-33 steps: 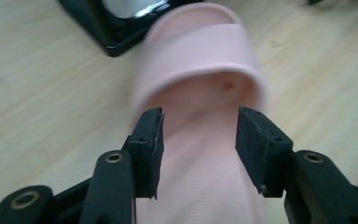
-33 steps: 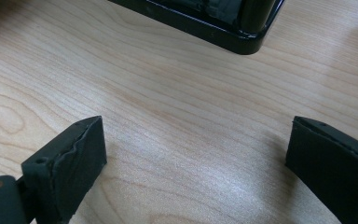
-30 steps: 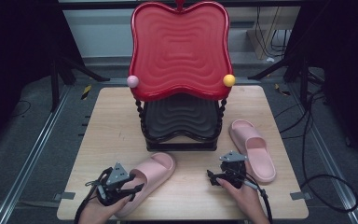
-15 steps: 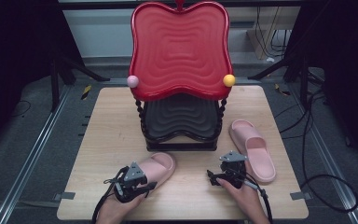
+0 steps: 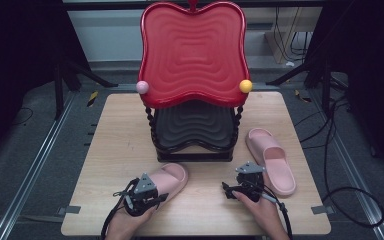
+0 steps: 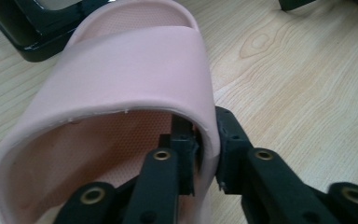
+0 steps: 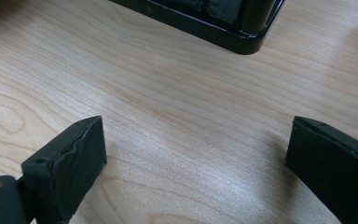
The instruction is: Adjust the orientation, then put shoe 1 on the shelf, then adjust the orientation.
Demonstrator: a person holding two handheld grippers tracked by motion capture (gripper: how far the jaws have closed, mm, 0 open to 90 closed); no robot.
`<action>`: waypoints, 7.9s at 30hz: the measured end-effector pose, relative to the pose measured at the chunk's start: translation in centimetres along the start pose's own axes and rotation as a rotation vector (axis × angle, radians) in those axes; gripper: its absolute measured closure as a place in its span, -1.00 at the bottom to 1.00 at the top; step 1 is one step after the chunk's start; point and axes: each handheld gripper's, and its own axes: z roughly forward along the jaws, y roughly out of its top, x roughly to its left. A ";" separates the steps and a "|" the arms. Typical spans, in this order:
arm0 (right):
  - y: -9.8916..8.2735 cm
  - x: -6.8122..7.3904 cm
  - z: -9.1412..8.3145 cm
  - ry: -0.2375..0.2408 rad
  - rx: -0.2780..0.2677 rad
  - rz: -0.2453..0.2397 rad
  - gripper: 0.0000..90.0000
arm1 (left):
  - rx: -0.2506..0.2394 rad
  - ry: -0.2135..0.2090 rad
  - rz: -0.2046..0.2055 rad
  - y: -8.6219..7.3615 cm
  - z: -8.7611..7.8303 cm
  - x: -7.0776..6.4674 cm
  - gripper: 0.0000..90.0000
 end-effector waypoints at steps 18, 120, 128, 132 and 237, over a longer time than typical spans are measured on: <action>0.0 0.0 0.0 -0.001 0.001 -0.002 -0.89 | -0.124 -0.025 0.102 6.0 -3.0 -4.3 0.85; -0.2 0.0 -0.2 0.009 0.002 -0.010 -0.89 | -0.272 0.265 -0.034 16.5 2.5 0.6 0.22; -0.2 0.0 -0.2 0.010 0.002 -0.009 -0.89 | -0.213 0.198 0.054 13.9 -0.6 0.8 0.47; -0.2 0.0 -0.2 0.010 0.002 -0.009 -0.89 | -0.131 0.174 0.132 13.3 -1.4 1.0 0.62; -0.2 0.0 -0.2 0.008 0.002 -0.013 -0.89 | 0.068 0.096 0.267 13.3 1.3 2.5 1.00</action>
